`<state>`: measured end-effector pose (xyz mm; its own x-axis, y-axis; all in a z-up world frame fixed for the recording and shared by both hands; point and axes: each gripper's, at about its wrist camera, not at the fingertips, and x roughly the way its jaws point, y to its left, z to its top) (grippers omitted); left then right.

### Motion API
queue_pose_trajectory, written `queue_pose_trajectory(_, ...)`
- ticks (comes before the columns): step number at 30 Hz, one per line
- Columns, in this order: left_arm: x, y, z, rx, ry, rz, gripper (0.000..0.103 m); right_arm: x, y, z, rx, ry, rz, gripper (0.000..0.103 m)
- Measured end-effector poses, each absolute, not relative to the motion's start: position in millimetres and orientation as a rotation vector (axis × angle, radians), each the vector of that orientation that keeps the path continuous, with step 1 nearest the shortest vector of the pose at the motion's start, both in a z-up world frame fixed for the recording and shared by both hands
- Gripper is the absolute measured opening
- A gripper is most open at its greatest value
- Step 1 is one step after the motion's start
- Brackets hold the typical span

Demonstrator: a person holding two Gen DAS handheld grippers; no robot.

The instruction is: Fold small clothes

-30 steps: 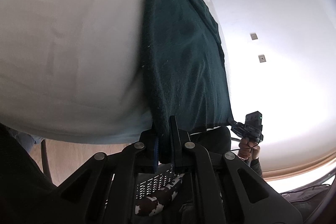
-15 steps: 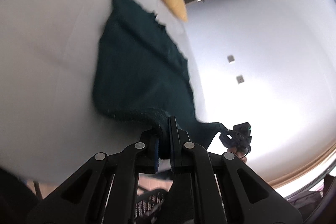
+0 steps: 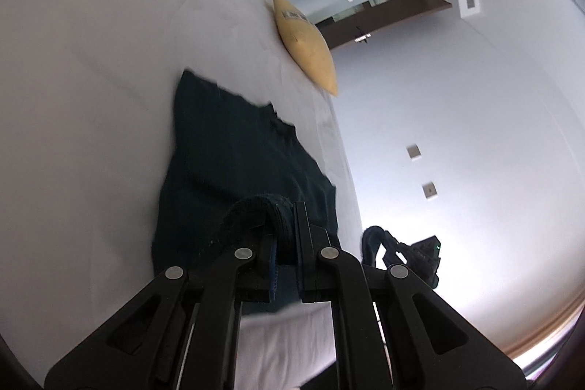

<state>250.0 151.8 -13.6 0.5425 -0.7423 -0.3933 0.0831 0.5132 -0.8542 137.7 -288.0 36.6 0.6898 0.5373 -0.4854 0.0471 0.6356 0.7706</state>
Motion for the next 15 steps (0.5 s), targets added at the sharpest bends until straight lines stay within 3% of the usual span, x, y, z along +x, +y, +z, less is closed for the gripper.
queue_pose_trajectory(15,426.7,129.3,-47.8,-0.885,0.921,-0.45,0.006,269.8,-310.1,-19.0,0.841,0.852,0.144,0.007)
